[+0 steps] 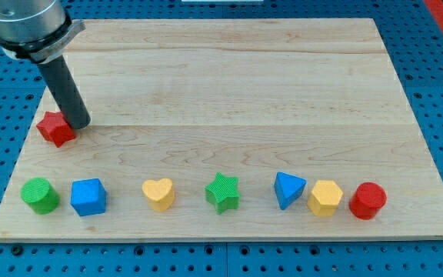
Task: Push the red star to the left side of green circle
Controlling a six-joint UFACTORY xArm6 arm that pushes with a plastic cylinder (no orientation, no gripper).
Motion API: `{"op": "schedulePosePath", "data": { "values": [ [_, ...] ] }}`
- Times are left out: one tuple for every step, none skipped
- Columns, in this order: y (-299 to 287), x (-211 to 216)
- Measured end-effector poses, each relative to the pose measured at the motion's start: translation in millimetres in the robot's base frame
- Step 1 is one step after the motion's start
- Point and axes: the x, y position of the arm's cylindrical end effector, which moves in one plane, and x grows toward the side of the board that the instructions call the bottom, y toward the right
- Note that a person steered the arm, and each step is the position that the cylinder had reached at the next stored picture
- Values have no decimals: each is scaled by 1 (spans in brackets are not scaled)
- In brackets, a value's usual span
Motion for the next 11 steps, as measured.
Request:
{"op": "schedulePosePath", "data": {
  "values": [
    [7, -29],
    [4, -41],
    [-4, -19],
    [-32, -2],
    [-32, -3],
    [-37, 35],
    [-47, 85],
    [-45, 90],
    [-43, 26],
    [-83, 2],
    [-85, 4]
  ]
}}
